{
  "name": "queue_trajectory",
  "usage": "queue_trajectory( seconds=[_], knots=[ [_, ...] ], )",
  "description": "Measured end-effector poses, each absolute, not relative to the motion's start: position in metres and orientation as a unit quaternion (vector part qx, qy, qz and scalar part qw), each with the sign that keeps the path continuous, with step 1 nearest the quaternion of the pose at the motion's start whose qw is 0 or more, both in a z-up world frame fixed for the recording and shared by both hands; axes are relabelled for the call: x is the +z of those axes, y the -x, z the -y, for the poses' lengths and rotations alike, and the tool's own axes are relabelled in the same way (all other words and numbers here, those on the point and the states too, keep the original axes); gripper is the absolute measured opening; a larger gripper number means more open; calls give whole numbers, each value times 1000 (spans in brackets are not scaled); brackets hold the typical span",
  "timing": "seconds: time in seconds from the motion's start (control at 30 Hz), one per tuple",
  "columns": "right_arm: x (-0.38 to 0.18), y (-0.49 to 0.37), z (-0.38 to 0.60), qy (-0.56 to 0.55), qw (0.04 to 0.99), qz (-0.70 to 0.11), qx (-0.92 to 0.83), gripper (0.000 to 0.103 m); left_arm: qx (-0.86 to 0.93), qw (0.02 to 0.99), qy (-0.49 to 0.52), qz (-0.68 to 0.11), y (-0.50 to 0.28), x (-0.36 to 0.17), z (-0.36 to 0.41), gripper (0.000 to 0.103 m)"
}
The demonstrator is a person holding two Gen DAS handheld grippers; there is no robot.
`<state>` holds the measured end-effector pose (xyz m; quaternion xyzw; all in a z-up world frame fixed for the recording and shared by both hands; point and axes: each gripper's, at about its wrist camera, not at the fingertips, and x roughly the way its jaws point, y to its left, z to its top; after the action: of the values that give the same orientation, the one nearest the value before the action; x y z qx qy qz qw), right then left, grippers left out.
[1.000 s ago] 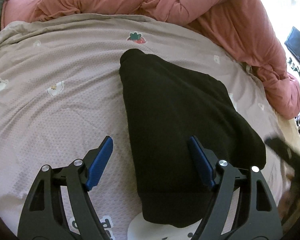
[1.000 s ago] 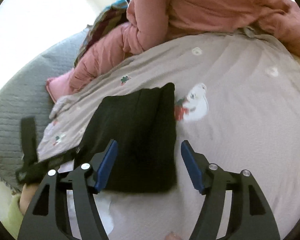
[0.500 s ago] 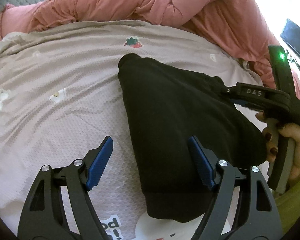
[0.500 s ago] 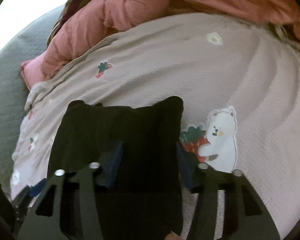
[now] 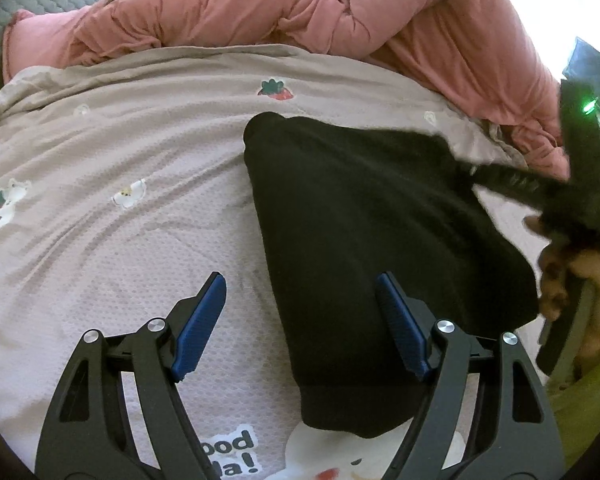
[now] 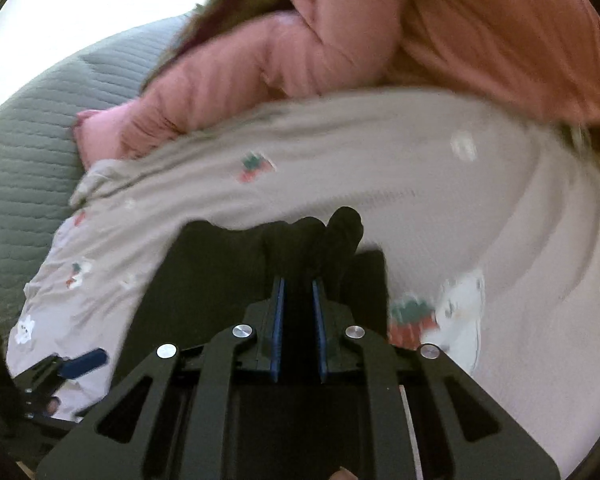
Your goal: Fold small clothes
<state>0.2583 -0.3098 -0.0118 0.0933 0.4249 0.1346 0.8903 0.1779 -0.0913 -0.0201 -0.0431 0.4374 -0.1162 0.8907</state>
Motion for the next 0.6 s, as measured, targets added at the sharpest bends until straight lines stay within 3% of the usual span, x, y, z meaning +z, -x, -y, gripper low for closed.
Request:
queue_trajectory(
  seconds=[0.27,0.3,0.37,0.6],
  knots=[
    [-38,-251,321,-70,891,-438,100,27,-121,889,44,-439,-179,-22,92,71],
    [-36,-251,320,-65,891,-438,98,35,-120,889,44,-439,-179,-22,92,71],
    [-31,-247,319,-58,893,-438,86,42,-121,889,42,-439,-178,-22,91,71],
    [-1,-197,324,-70,915,-384,102,42,-121,891,36,-435,-172,-21,92,70]
  ],
)
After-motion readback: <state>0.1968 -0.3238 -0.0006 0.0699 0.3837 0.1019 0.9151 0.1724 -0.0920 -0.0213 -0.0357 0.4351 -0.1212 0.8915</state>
